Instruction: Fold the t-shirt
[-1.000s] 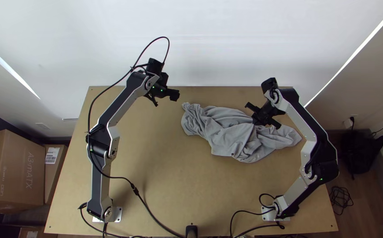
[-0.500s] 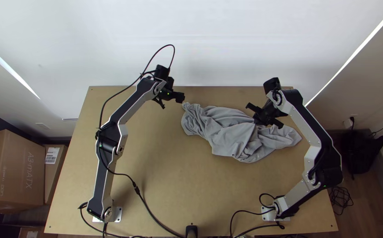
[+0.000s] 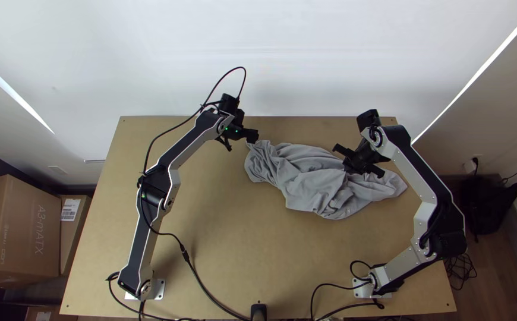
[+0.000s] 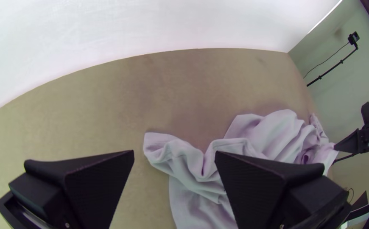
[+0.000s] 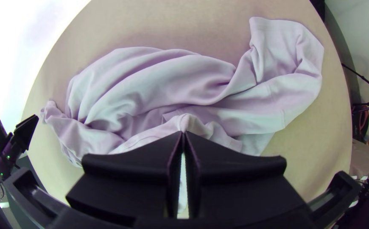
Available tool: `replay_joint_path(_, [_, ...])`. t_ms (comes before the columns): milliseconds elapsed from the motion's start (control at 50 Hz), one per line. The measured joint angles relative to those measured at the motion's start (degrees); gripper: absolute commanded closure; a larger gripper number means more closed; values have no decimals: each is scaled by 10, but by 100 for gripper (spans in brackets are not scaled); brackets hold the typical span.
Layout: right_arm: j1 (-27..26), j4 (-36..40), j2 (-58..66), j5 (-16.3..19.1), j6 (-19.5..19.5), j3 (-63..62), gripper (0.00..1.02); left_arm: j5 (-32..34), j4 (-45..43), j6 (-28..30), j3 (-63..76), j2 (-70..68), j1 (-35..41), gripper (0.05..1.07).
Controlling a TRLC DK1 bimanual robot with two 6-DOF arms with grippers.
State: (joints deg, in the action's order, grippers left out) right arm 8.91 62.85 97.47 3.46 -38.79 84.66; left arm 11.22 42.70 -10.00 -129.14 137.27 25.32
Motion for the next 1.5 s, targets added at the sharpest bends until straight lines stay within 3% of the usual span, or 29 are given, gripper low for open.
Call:
replay_joint_path(320, [0, 0, -12, 0, 3, 0, 100, 2, -13, -9, -1, 20, 8, 14])
replay_joint_path(440, [0, 0, -16, 0, 3, 0, 100, 2, -13, -11, -1, 31, 15, 51])
replay_joint_path(540, [-1, 0, -17, 0, 3, 0, 100, 2, -13, -20, -1, 35, 19, 105])
replay_joint_path(740, [-12, 0, -33, 0, 5, 0, 100, 2, -19, -36, -1, 34, 18, 105])
replay_joint_path(880, [-38, -9, -55, -31, 23, 0, 100, 2, -17, -55, 3, 8, 3, 105])
replay_joint_path(1260, [-74, -35, -125, -41, 53, 21, 100, 2, -6, -70, 22, -241, -62, 105])
replay_joint_path(1500, [-91, -150, -164, -38, 63, 130, 100, -1, 0, -70, 22, -332, -92, 105])
